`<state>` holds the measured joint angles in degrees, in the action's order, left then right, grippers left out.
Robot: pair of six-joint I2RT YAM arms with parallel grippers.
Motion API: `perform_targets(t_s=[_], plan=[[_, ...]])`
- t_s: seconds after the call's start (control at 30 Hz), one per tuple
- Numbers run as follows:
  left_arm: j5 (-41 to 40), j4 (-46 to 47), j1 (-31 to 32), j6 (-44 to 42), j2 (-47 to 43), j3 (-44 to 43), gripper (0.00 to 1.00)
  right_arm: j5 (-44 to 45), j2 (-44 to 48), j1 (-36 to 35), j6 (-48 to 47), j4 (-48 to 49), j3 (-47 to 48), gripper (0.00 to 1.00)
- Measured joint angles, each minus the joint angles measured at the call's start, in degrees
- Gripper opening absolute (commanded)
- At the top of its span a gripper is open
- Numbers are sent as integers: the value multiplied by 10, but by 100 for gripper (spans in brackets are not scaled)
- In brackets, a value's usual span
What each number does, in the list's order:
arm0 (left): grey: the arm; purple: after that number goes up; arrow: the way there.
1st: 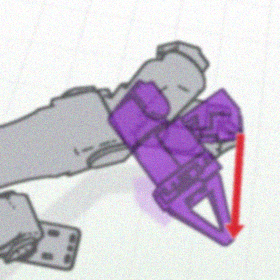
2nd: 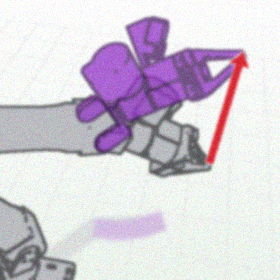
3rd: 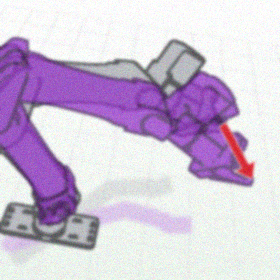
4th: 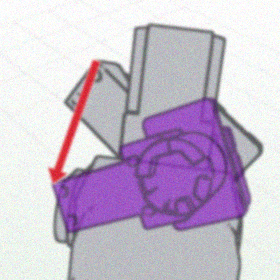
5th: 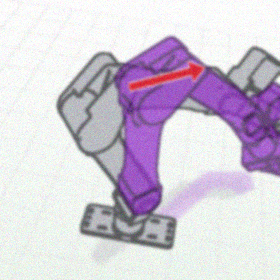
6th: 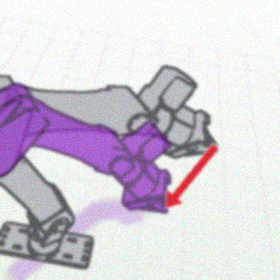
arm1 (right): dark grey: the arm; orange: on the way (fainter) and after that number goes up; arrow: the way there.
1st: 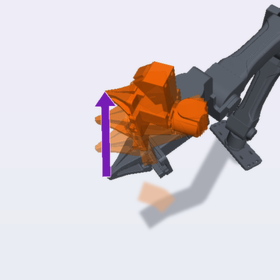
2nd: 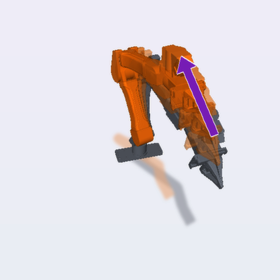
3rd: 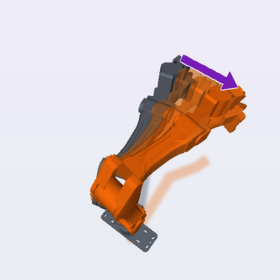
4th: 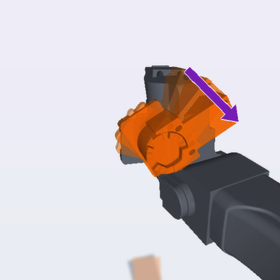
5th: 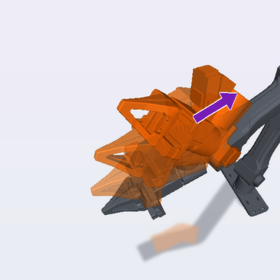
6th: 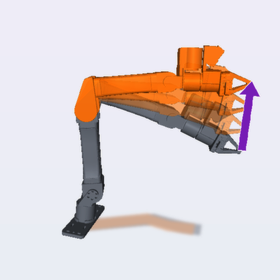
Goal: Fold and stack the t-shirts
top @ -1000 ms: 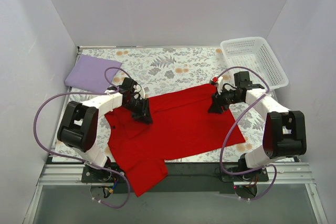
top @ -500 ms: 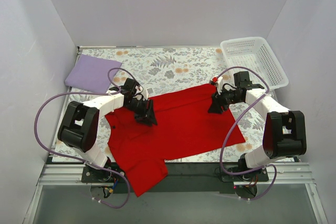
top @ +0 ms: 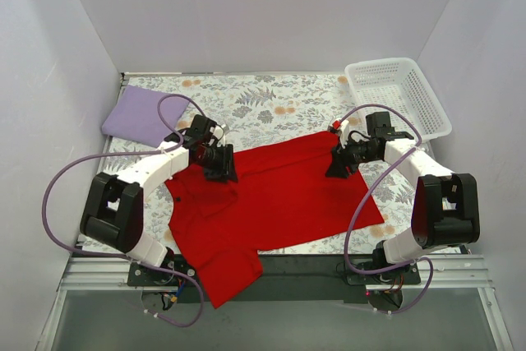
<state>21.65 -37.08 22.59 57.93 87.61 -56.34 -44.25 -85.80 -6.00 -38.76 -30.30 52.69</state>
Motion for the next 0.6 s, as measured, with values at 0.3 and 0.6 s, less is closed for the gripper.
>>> perform_targets(t_s=[0.3, 0.6], plan=[[-41, 13, 0, 17, 51, -2, 36, 2, 0, 0, 0, 0, 0, 50], [14, 32, 0, 21, 72, -2, 22, 2, 0, 0, 0, 0, 0, 50]])
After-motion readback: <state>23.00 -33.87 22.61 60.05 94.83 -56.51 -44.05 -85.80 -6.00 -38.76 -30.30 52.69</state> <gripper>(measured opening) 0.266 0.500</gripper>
